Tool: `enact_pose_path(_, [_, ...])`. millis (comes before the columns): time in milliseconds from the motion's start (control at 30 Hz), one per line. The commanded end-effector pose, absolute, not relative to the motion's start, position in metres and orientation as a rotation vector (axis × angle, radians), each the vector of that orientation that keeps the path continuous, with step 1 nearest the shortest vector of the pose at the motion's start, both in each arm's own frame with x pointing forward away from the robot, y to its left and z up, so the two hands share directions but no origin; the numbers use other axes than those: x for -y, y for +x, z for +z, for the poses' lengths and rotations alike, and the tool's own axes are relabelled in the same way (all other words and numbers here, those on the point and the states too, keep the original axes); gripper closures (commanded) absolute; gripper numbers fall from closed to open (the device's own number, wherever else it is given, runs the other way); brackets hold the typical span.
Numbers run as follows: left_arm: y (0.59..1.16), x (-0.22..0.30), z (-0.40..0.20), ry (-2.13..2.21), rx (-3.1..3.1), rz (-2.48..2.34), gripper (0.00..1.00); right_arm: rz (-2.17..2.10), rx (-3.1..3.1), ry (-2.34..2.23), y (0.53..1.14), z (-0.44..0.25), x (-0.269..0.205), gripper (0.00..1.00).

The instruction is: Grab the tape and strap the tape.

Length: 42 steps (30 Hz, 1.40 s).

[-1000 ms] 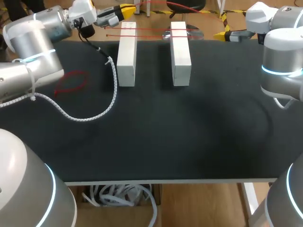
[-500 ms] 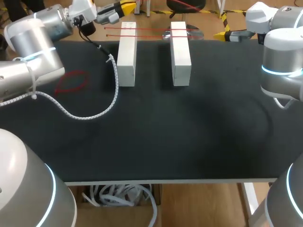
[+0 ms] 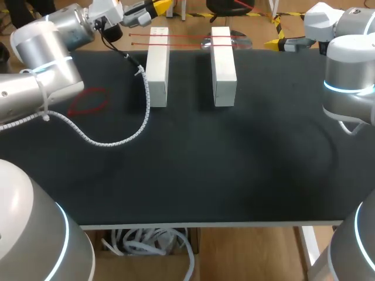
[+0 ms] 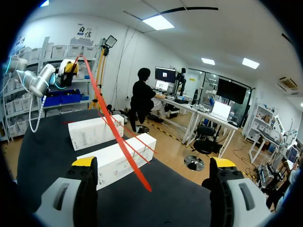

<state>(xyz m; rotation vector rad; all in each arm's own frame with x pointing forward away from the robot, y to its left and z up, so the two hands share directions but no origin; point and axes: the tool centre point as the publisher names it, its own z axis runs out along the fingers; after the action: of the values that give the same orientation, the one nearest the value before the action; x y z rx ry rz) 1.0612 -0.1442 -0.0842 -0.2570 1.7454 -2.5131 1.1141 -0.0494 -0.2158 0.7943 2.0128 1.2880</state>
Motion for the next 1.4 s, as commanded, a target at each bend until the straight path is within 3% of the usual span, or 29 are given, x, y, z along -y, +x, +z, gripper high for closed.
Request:
enact_pose_path(33, [1.061, 0.148, -0.081, -0.261, -1.732, -2.517, 1.0, 1.289, -2.013, 0.794, 1.114, -0.216, 0.05, 0.0])
enact_pose_path(1400, [1.059, 0.154, -0.071, -0.261, -1.695, -2.51, 1.0, 1.289, -2.013, 0.794, 1.114, -0.216, 0.05, 0.0])
